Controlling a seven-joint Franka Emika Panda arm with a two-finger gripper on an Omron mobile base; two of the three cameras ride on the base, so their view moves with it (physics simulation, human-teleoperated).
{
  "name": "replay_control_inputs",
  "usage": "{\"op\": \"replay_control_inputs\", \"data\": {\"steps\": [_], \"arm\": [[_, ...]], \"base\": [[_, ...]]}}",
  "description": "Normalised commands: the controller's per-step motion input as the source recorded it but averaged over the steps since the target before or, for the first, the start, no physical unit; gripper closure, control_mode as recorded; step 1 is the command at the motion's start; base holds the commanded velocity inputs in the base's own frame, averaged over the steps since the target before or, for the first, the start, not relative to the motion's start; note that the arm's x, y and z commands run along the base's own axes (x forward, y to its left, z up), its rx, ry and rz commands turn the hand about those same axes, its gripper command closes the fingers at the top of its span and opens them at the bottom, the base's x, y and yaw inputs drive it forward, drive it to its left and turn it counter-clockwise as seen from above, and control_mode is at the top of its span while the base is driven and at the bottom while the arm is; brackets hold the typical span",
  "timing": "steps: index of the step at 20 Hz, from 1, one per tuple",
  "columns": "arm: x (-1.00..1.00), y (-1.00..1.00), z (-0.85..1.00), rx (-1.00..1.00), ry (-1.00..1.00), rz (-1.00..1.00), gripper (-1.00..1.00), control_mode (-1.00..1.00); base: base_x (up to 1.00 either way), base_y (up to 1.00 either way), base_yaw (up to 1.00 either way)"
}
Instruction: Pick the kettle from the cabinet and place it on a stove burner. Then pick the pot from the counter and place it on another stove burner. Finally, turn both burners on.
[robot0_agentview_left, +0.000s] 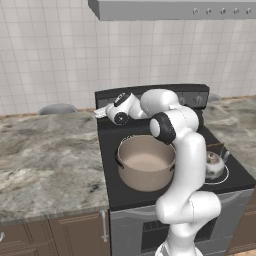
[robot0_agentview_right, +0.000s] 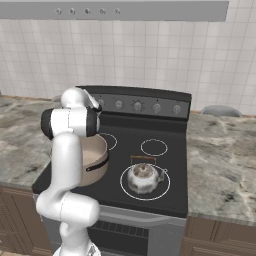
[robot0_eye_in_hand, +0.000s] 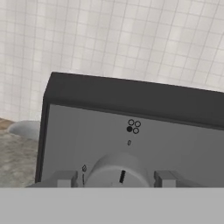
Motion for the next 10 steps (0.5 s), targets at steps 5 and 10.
{"op": "replay_control_inputs", "data": {"steps": [5, 10], "arm": [[0.0, 0.0, 0.0, -0.12, 0.02, 0.0, 1.0, -1.0], [0.0, 0.0, 0.0, -0.16, 0.01, 0.0, 1.0, -1.0]], "base": [[0.0, 0.0, 0.0], [0.0, 0.0, 0.0]]}}
